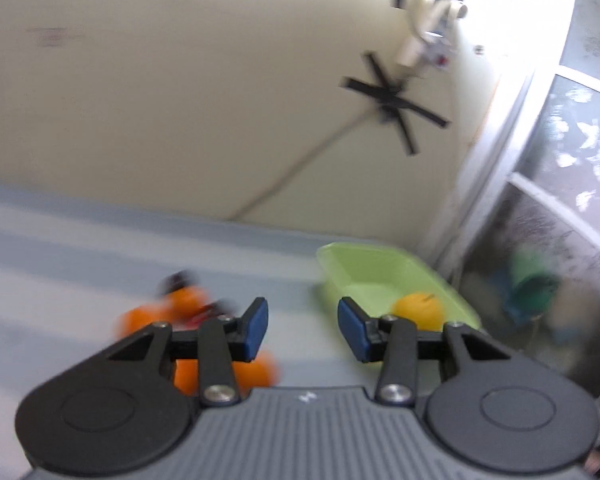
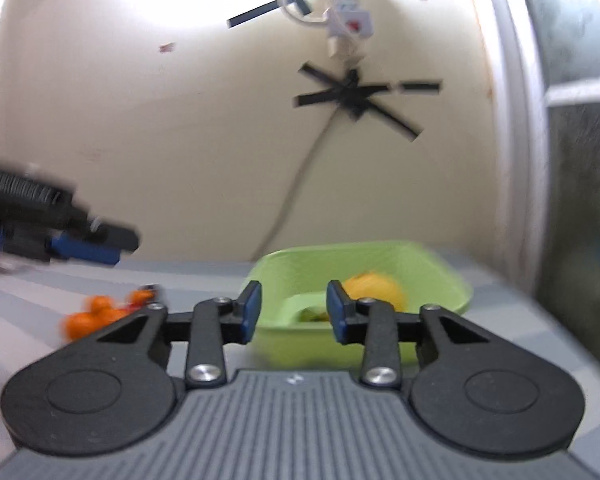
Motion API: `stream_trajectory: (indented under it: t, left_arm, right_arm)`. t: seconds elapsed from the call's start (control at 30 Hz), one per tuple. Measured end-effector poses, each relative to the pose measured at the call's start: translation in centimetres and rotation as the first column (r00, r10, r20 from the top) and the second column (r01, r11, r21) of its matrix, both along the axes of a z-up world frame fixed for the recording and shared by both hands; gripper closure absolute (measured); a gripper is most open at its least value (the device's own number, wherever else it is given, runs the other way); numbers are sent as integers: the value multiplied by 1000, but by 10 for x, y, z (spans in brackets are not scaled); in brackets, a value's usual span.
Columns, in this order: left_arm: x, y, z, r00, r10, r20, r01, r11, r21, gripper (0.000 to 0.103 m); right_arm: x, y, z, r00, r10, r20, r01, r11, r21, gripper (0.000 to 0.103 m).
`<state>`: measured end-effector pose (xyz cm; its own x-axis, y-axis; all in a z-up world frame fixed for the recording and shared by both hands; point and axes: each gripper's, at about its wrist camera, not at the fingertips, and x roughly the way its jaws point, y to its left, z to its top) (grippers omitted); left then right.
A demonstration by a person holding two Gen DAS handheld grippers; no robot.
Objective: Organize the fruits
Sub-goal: 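Grasp another green tomato with the left gripper while the right grasps a dark purple tomato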
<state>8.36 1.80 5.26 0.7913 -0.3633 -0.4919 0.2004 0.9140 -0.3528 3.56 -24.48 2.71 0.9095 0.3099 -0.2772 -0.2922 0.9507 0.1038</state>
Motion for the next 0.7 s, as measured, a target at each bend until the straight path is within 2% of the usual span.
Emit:
stream_trajectory:
  t: [0.03, 0.1, 0.17, 0.27, 0.33, 0.47, 0.53, 0.7]
  left_arm:
    - [-10, 9, -4, 1000, 19, -8, -19, 1000, 11, 64]
    - [-28, 25, -13, 999, 44, -25, -43, 999, 29, 65]
    - [-38, 31, -21, 998, 41, -37, -39, 998, 48, 65]
    - [-37, 28, -31, 998, 7, -68, -3, 998, 55, 65]
    - [-30, 25, -36, 995, -17, -97, 19, 1000, 18, 65]
    - [-15, 26, -44, 988, -41, -146, 28, 995, -95, 65]
    - [-12, 27, -44, 988, -42, -150, 25, 993, -115, 65]
    - [-7, 21, -42, 988, -46, -145, 31, 994, -104, 63]
  right_arm:
    - [-4, 5, 1, 999, 46, -22, -46, 999, 18, 68]
    - [-12, 20, 1, 993, 115, -37, -115, 993, -4, 77]
    - [-17, 38, 0, 983, 176, -54, -179, 982, -54, 77]
    - [-20, 68, -3, 962, 258, -84, -270, 944, -189, 77]
    - [-19, 88, -8, 948, 299, -112, -319, 898, -302, 76]
    - [-8, 114, -19, 940, 310, -143, -340, 818, -464, 77]
    - [-3, 121, -24, 940, 301, -160, -339, 792, -508, 77]
    - [1, 123, -28, 942, 297, -156, -334, 787, -519, 78]
